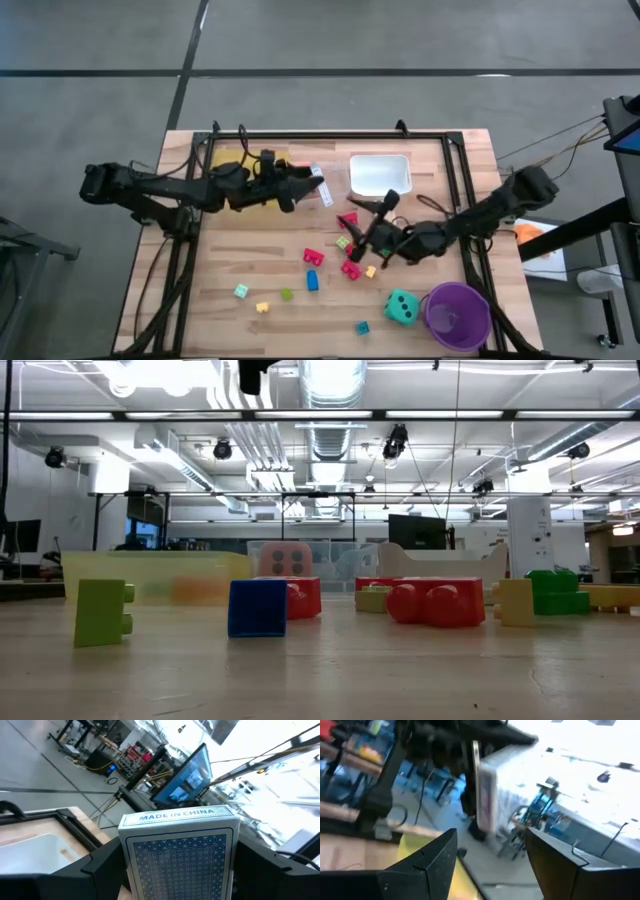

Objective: Pick & Place Toys
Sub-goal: Put the blue deck of cards into the white bin

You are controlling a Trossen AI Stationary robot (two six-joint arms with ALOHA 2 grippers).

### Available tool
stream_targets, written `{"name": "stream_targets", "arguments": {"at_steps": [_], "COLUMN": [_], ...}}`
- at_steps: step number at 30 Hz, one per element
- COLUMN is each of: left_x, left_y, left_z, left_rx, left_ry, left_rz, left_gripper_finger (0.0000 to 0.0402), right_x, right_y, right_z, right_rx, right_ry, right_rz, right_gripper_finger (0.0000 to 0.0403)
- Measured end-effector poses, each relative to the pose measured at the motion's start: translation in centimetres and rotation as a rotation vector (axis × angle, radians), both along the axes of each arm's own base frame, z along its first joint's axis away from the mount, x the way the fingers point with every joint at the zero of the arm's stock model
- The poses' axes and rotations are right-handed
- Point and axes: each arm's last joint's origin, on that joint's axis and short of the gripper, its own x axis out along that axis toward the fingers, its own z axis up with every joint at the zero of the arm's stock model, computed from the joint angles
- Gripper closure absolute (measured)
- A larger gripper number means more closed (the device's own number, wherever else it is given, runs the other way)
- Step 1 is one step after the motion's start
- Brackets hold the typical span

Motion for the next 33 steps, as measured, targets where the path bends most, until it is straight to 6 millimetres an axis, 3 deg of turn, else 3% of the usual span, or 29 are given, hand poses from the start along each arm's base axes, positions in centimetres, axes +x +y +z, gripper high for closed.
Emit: {"name": "stream_targets", "arguments": {"at_steps": [7, 17, 33], "left_x": [0.0, -0.1, -0.1], "left_y": [0.1, 0.0, 0.1], "left_z": [0.2, 0.6, 0.6], "left_rx": [-0.004, -0.001, 0.007], "left_ry": [-0.018, -0.066, -0.063], "left_rz": [-0.017, -0.048, -0.068], "left_gripper_finger": [0.0111, 0.0111, 0.0111], "right_x": [2.6, 6.1, 4.9], "right_y": [1.2, 2.2, 2.6], "right_z": [0.7, 1.0, 1.4], "right_rx": [-0.090, -0.133, -0.111], "right_ry": [-0.139, -0.136, -0.153], "right_rz": [-0.061, -0.146, -0.180], "right_gripper_finger": [0.0173, 0.0173, 0.0173]}}
